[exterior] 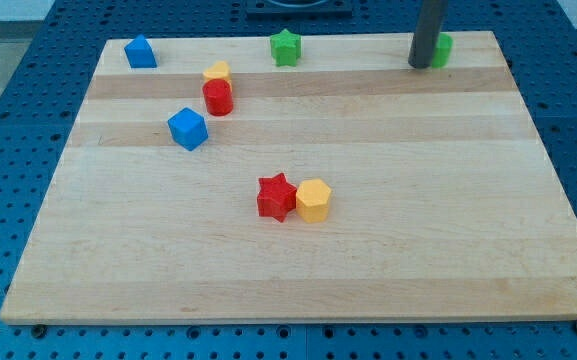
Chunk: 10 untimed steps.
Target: Push red circle closer to thye blue cube
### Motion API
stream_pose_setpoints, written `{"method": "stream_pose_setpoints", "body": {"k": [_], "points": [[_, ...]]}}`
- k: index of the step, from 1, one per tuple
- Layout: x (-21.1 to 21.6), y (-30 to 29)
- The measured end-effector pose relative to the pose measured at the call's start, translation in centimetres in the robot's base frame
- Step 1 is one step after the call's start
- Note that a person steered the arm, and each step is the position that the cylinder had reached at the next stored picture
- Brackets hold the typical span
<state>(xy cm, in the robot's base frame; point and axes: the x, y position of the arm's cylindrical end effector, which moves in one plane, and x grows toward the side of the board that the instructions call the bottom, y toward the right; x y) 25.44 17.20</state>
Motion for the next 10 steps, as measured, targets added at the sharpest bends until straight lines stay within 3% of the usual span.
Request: {"method": "stream_pose_setpoints", "body": {"k": [2, 5, 9, 10], "points": [[3.9, -2.8], [-1.6, -3.1], [2.6, -6.5], [6.0, -8.9]]}}
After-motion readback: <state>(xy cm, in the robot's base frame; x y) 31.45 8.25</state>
